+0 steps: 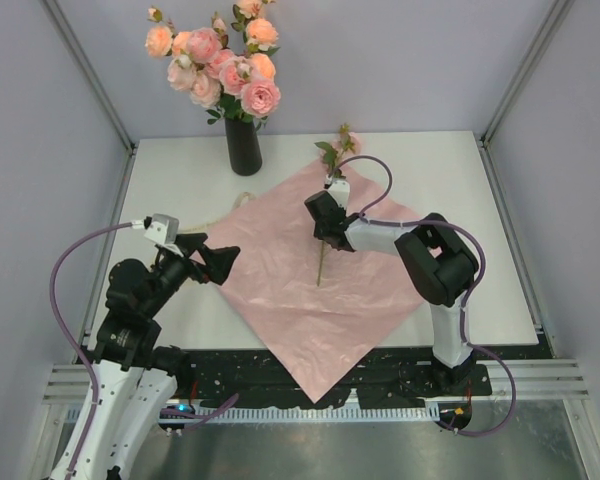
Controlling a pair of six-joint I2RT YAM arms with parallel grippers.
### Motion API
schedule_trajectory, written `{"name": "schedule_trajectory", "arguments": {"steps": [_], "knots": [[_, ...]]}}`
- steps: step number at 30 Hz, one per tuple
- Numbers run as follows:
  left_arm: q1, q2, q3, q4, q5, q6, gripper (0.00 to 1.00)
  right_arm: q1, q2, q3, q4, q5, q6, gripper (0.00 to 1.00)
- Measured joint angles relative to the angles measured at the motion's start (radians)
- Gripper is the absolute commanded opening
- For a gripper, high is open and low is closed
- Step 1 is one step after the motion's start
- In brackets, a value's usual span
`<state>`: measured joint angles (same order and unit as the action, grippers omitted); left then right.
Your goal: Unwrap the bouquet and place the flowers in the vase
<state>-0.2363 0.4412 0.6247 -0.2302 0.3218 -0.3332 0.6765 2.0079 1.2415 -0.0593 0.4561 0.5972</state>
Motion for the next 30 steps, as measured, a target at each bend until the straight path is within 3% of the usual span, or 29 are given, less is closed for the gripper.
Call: {"name": "schedule_trajectory", "arguments": {"steps": [9, 21, 30], "knots": [[0.000, -0.016, 0.000, -0.005, -0.023, 0.005, 1.00, 0.000, -0.076, -0.053, 0.030, -0.018, -0.012, 0.05], [-0.021, -0.006, 0.008, -0.031, -0.035, 0.011, 1.00, -0.005, -0.516, -0.394, 0.225, -0.095, 0.032, 0.05], [-0.043, 0.060, 0.010, 0.027, 0.161, -0.085, 0.99, -0.005, -0.833, -0.713, 0.407, -0.240, 0.049, 0.05]]}}
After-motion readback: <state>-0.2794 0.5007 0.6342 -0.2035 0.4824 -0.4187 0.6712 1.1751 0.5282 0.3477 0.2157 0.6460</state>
